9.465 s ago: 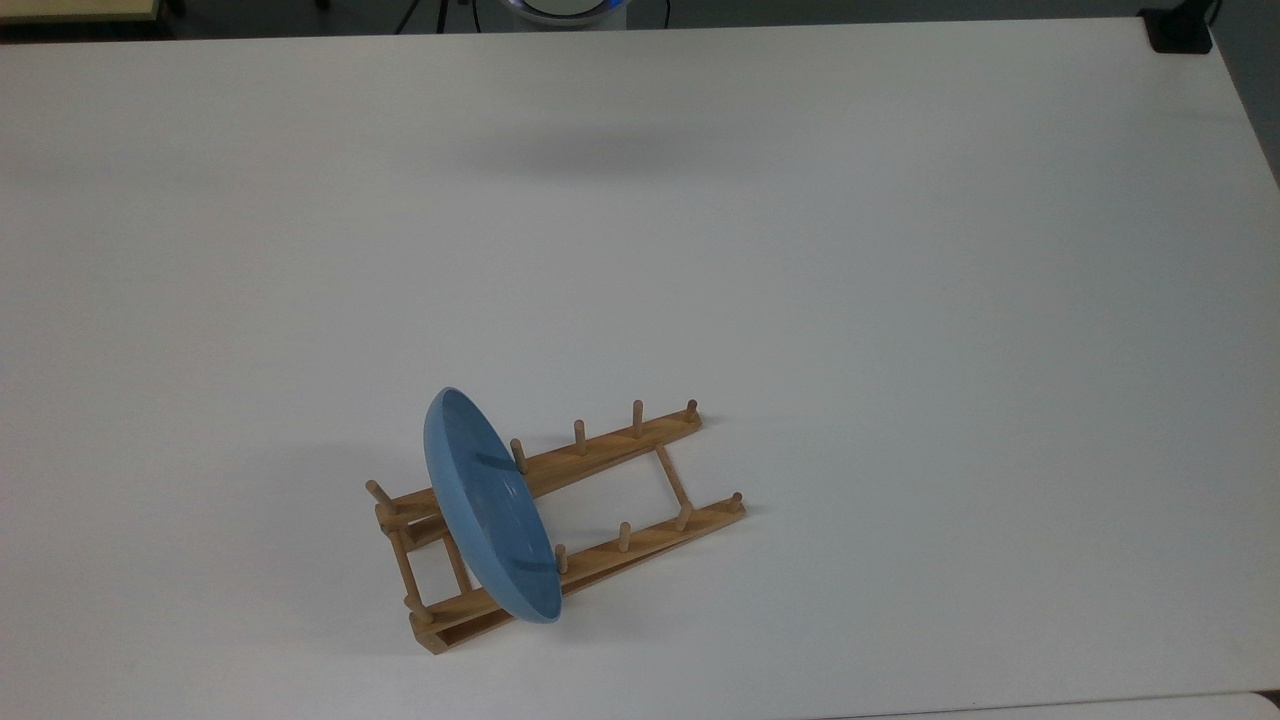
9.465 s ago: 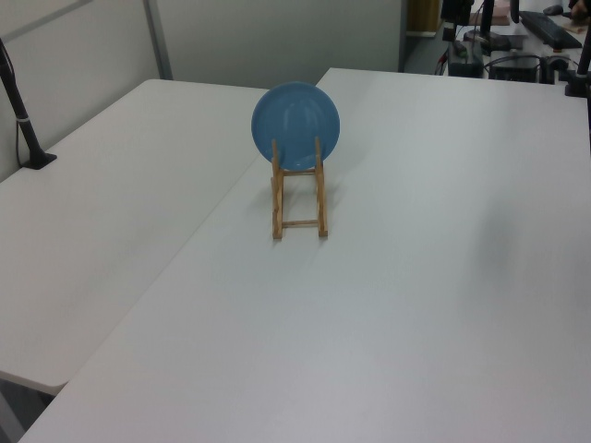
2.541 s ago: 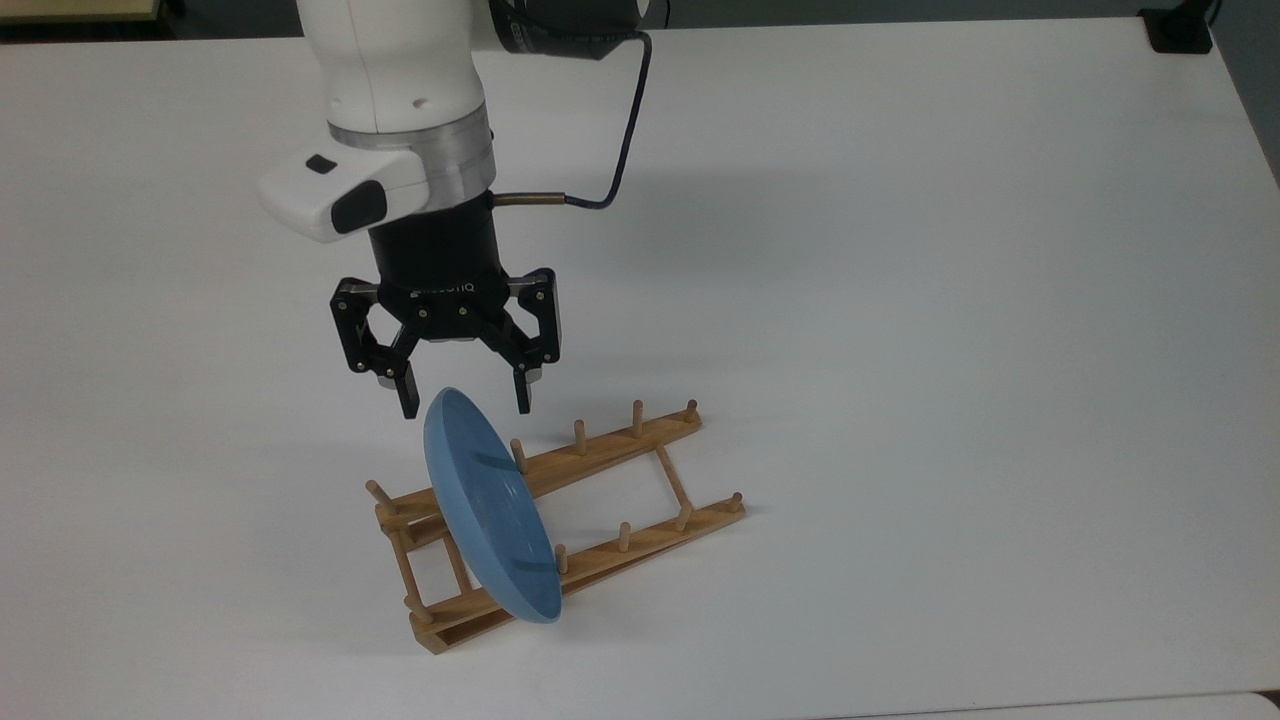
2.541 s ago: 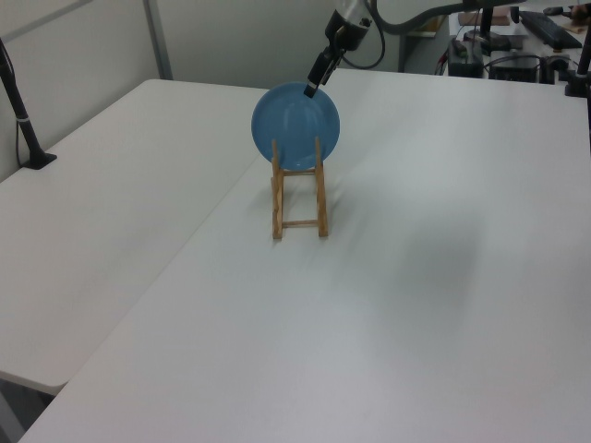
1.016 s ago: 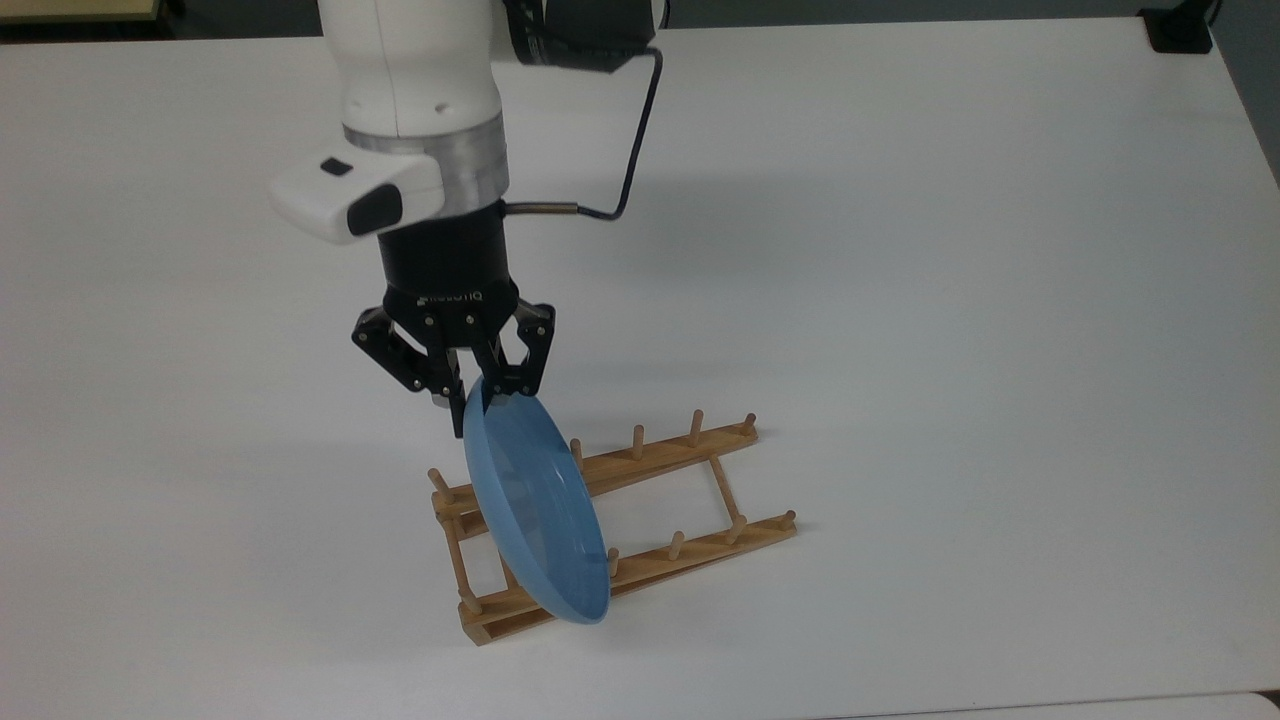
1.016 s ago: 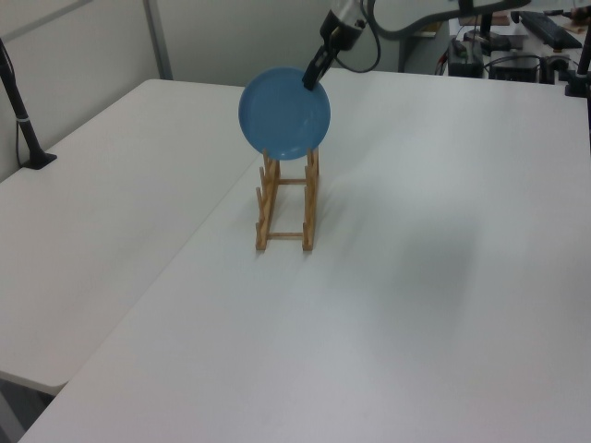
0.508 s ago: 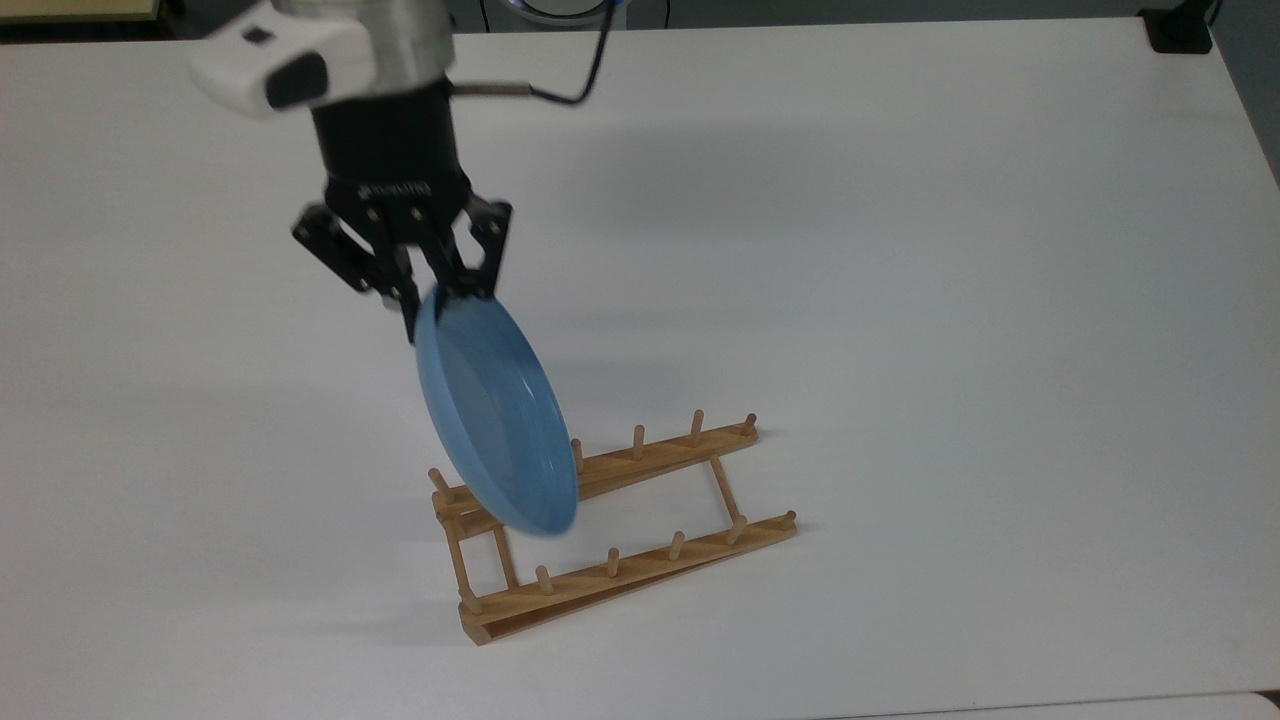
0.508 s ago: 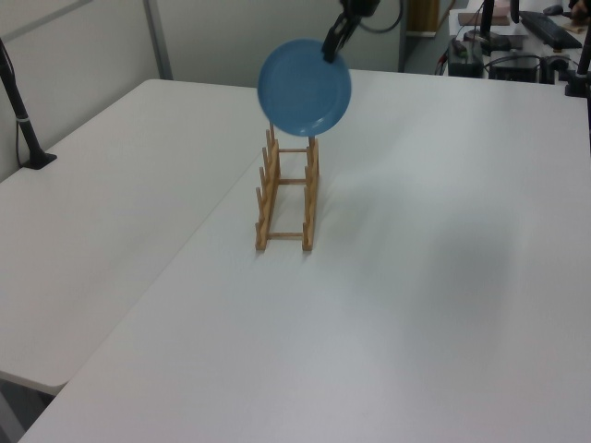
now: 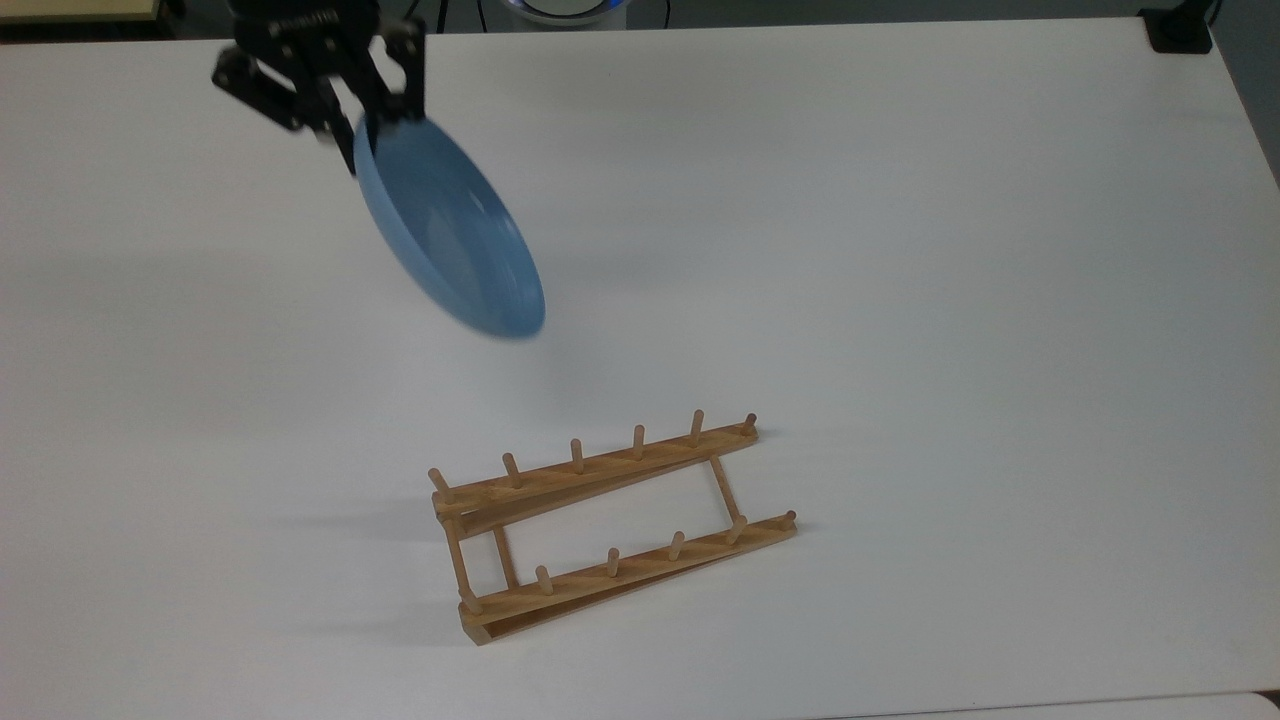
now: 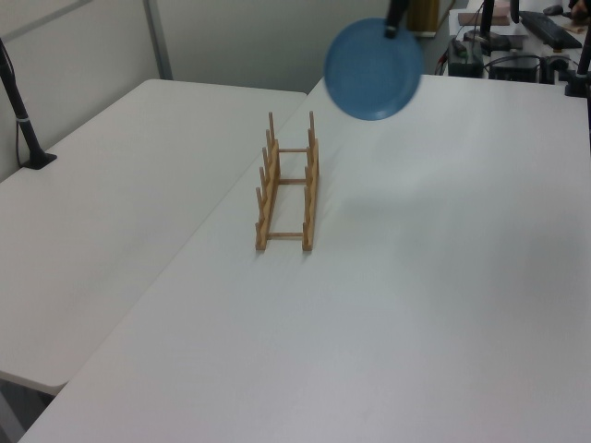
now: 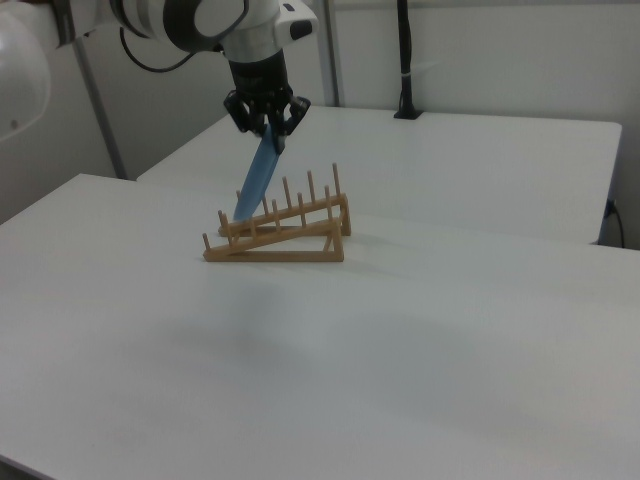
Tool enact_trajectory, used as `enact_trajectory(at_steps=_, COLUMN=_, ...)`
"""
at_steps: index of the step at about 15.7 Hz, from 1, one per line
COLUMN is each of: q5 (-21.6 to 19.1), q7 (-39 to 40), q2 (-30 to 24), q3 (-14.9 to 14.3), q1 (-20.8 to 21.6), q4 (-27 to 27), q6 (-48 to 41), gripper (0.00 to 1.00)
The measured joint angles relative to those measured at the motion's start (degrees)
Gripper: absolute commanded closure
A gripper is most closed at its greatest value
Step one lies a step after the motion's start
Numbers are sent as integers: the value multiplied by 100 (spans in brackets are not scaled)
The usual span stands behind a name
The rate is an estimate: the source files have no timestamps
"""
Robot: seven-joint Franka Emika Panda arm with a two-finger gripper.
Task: Pick plate from plate rack
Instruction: 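Lift the blue plate up out of the rack slots, then carry the plate away from the rack and lower it flat onto the table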
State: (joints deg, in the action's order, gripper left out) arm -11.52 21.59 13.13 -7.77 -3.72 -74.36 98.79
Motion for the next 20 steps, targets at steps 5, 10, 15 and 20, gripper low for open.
enact_trajectory(at_steps=5, q5=-194, q7=468, q2=-377, q3=-13, q1=-272, q4=-351, q6=-722, gripper=100)
enact_trajectory(at_steps=10, q5=-230, q7=926, q2=-892, q3=-142, q1=-479, q4=-1150, q6=-881, gripper=100)
enact_trajectory(at_steps=15, q5=-272, q7=1369, q2=-1133, q3=-282, q1=-600, q4=-2037, q6=-878, gripper=100)
enact_trajectory(at_steps=20, q5=-465, q7=1997, q2=-1129, q3=-299, q1=-705, q4=-2814, q6=-343, gripper=100)
